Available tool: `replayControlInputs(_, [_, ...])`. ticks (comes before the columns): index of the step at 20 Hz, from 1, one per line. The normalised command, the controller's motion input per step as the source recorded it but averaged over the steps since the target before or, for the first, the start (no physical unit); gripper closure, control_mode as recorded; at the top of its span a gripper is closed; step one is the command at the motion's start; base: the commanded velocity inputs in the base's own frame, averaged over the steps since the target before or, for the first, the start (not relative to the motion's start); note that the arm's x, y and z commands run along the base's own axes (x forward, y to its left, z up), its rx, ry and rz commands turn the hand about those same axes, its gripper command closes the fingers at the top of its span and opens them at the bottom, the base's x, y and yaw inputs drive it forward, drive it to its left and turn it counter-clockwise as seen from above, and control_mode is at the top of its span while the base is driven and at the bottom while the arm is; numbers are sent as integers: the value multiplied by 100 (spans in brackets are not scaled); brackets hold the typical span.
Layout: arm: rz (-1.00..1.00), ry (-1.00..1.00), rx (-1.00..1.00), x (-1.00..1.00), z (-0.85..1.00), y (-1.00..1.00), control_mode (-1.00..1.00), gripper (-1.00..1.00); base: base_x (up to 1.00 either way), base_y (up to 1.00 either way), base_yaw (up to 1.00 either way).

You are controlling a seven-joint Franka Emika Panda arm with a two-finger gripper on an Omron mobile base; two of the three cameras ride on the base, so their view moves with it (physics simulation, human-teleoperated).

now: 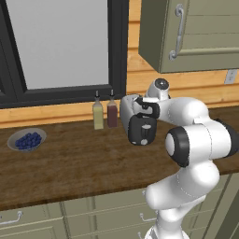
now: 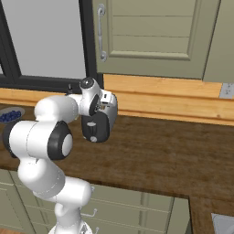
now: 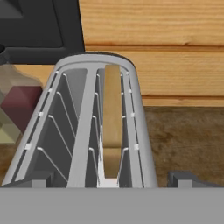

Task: Start the toaster. Once the lever pops up, take the bread to the plate on the dining counter.

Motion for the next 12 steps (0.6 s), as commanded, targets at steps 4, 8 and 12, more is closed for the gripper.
replayControlInputs(4, [0, 0, 0, 21, 0, 0, -100, -100, 0, 0, 0])
replayControlInputs(8, [0, 0, 0, 21, 0, 0, -100, -100, 0, 0, 0])
replayControlInputs(12, [0, 0, 0, 8, -2, 0, -100, -100, 0, 0, 0])
